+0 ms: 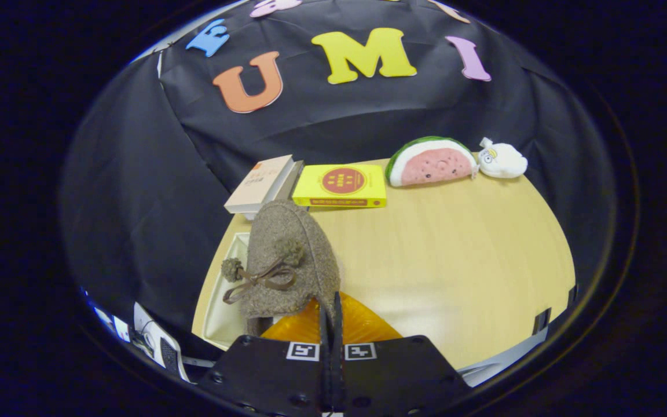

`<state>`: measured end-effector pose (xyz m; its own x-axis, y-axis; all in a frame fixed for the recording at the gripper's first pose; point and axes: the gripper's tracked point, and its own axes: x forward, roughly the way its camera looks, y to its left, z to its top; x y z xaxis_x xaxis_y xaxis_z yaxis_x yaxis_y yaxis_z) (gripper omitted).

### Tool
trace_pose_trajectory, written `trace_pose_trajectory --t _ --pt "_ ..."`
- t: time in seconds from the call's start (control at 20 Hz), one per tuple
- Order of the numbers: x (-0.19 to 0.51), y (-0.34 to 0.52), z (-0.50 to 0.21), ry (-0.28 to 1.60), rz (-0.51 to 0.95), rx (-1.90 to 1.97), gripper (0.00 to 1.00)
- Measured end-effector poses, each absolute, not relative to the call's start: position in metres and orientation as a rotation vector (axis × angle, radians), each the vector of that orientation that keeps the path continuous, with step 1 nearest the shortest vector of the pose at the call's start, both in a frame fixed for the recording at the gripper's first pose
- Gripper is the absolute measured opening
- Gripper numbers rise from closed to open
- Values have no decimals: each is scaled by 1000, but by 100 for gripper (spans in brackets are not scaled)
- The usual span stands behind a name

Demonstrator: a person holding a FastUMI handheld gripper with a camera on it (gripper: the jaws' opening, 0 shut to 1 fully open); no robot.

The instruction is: Open the storage box then place both shoes into the box .Put the left shoe in first, then the right shoe, with the right side of both shoes facing outward in a uniform manner.

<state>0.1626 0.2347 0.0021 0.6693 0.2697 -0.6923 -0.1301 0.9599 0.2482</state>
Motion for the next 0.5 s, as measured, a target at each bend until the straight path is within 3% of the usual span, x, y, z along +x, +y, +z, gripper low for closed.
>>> trace_pose_trajectory --t 0.5 --pt "171 291 -34 744 140 128 1"
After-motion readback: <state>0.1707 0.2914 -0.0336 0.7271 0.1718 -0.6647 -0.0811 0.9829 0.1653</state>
